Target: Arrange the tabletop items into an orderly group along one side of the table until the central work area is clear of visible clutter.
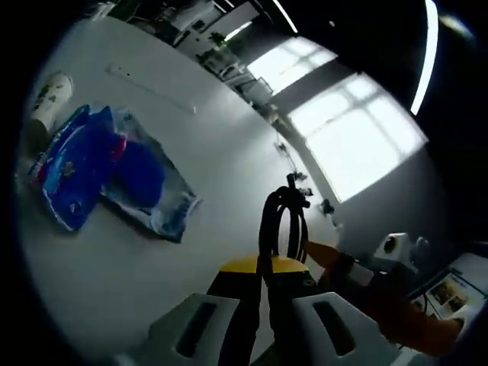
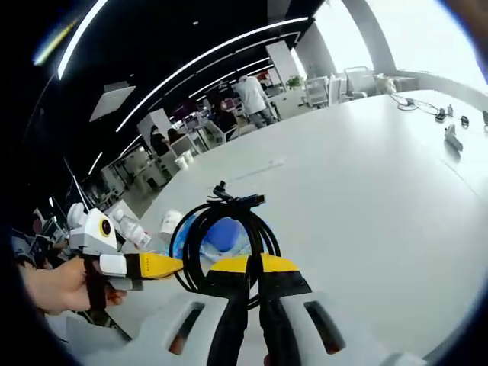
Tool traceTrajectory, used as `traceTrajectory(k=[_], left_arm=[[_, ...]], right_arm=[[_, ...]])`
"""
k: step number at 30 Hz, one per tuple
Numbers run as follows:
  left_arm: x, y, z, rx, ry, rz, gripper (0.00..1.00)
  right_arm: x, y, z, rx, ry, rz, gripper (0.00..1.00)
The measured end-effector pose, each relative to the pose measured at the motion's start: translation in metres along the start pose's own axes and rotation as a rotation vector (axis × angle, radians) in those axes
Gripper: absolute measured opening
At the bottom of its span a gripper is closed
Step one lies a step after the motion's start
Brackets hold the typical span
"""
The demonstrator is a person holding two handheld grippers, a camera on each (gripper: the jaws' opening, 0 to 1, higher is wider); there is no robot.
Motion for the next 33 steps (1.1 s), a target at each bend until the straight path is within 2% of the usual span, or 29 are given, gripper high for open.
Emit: traceTrajectory(k=[11, 33], left_arm=[[0.0, -0.013, -0.007, 0.045, -0.039, 0.031, 0.0], [0.015, -0.042, -0.021, 0.126, -0.091, 0.099, 0.0]], right_arm=[[-0.014, 0.001, -0.005, 0.025, -0.01, -0.016, 0.0], [-0.046, -0.011, -0.026, 0.099, -0.058, -0.035, 0.0]])
Point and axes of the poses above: the point that each gripper's makers call its tool centre point, and the gripper's own axes: y roughly backward along the fingers, x roughly to its left, z roughly out of its top, the point moved 6 cm from there along y, roughly backward along the fingers, and after that the axes turned 9 degrees about z, right-handed, at the moved point
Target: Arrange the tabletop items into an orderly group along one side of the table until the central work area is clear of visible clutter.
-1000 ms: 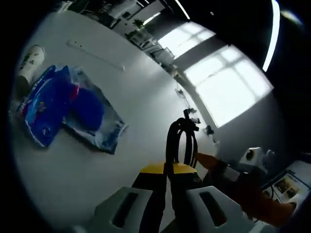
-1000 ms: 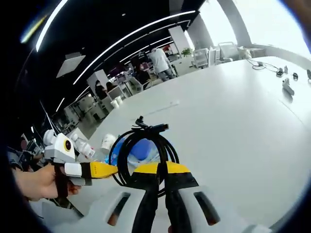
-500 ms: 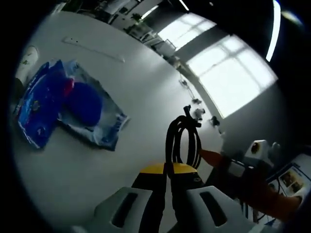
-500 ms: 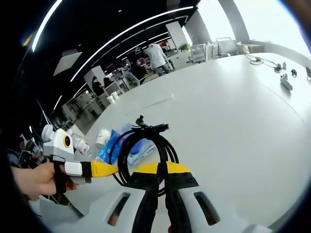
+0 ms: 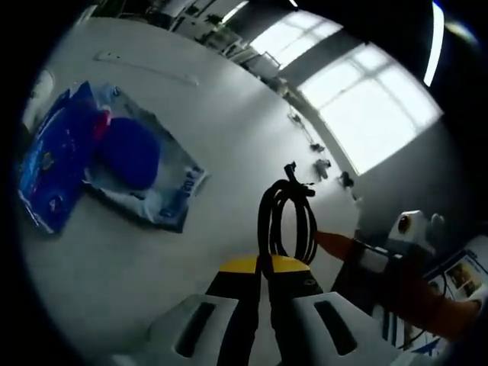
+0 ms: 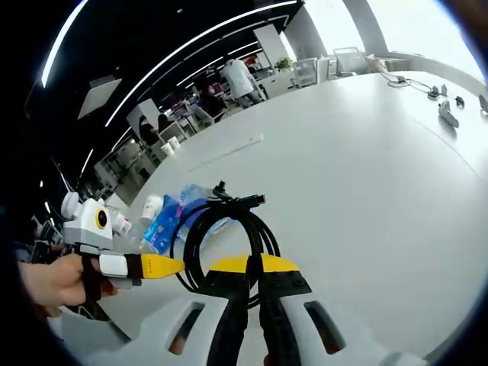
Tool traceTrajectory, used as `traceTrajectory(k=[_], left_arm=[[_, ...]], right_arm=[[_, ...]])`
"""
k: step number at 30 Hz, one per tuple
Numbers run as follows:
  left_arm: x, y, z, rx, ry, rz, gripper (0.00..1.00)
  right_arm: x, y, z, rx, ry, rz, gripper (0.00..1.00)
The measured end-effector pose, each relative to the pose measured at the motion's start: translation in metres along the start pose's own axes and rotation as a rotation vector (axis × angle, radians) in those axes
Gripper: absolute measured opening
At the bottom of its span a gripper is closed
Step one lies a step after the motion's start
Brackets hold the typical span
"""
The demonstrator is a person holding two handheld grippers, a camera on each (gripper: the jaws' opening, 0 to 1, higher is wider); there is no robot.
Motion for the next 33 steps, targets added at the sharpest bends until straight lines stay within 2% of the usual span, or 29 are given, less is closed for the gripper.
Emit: traceTrajectory(k=[6, 21, 33], left_arm=[[0.003, -0.008, -0.002, 0.01, 0.0, 0.017, 0.0], [0.017, -0.021, -0.005, 0.032, -0.033, 0.085, 0.0], [0.022, -0.031, -0.007, 0.06, -0.023, 0.109, 0.0]], right_arm=[[-0.011, -0.007, -0.003, 0.024, -0.008, 0.0, 0.0], [-0.023, -0.028, -0.012, 0.096, -0.036, 0.02, 0.0], [-0.033, -0.034, -0.019, 0.131, -0.073, 0.017, 0.0]])
Point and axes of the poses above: the point that each gripper's makers call its tool centre point, and the gripper's own axes: y roughly backward along the fingers, x roughly to its left, z roughly out of its top, the point moved 6 cm from there along y, roughly backward along the fingers, and after that the axes turned 9 degrees about z, right-handed, at the moved point
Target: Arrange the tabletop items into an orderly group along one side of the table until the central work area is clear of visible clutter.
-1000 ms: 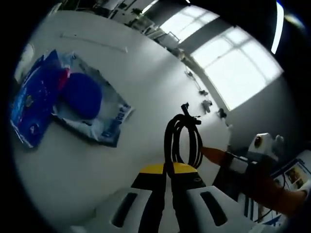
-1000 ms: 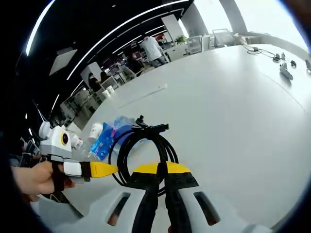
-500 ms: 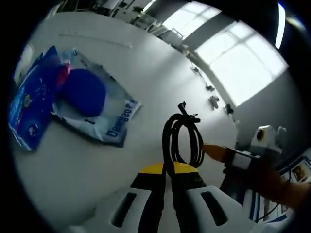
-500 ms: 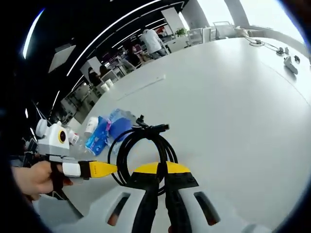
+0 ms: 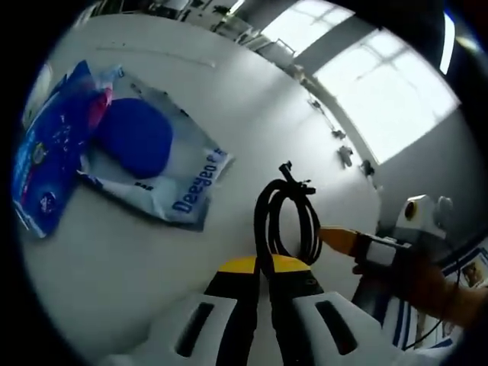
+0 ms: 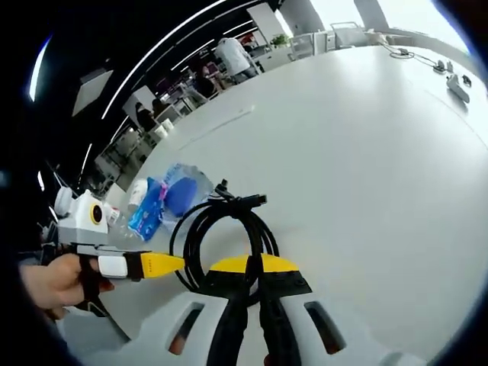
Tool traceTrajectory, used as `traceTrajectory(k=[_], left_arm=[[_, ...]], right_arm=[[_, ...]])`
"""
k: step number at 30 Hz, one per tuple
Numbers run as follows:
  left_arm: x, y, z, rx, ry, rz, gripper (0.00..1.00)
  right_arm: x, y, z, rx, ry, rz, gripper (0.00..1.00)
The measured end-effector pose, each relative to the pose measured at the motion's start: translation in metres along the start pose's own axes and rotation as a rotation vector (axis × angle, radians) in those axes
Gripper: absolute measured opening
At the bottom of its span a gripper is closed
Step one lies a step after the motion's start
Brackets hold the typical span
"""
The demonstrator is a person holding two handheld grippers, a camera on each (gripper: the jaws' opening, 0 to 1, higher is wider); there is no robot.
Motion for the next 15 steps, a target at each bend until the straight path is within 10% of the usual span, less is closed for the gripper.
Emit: traceTrajectory(k=[15], left_arm=[[0.0031, -0.0077, -0.003, 0.015, 0.006, 0.041, 0.0]], right_arm=[[-0.006, -0.0053, -0.0054, 0.027, -0.028, 0.003, 0.0]])
Point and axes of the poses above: the point that each gripper's makers call its tool centre point, and the gripper's own axes: y roughly backward along the fingers, x roughly to its left, z roughly out of its top, the point moved 6 cm from there along y, roughly backward along the fingers, and after that the axes turned 9 degrees about z, right-handed, at the moved point
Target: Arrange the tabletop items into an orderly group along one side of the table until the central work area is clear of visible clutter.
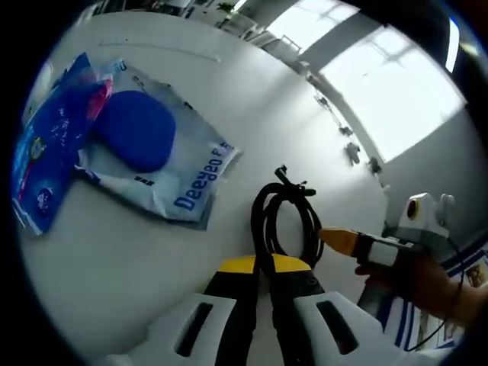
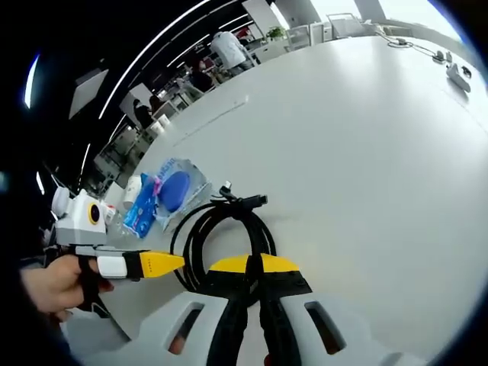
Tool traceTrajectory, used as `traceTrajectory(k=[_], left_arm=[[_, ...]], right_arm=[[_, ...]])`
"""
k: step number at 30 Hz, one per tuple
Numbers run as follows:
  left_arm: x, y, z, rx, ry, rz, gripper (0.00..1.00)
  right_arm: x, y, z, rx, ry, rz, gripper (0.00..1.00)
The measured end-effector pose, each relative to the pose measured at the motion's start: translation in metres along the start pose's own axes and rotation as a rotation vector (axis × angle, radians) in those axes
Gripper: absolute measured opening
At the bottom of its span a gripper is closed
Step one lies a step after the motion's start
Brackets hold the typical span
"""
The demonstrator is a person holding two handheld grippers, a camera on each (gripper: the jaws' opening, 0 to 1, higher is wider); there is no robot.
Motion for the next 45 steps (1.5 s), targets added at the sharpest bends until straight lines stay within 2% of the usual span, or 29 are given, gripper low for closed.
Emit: traceTrajectory(k=[11, 21, 33, 36, 45], left_arm=[[0.0024, -0.0032, -0.0037, 0.012, -0.012, 0.025, 0.01], [0.0031, -0.0047, -0.0026, 0.008, -0.013, 0.014, 0.01], [0.0042, -0.0047, -0.0036, -0.001, 0.015, 0.007, 0.01], [0.0052, -0.0047, -0.005, -0.01, 0.05, 0.004, 0.01], [0.0047, -0.0052, -0.0046, -0.017, 0.06, 0.013, 0.01]], right_arm=[[0.0046, -0.0004, -0.0025, 0.004, -0.019, 0.012, 0.0], [0.0041, -0.0011, -0.0015, 0.012, -0.015, 0.014, 0.0], [0.0015, -0.0044, -0.0016, 0.024, -0.026, 0.016, 0.0], [0.0005, -0.0049, -0.0014, 0.028, -0.027, 0.018, 0.0], [0.0002, -0.0055, -0.0012, 0.032, -0.024, 0.016, 0.0]])
Point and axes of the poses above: the point that each gripper's makers call its tool centre point, and the gripper's own axes: y roughly backward along the fingers, x roughly to its left, z roughly out of its top, the point moved 6 cm from there along y, roughly backward along the fingers, and after that the axes turned 9 degrees about z, right-handed, at the moved point
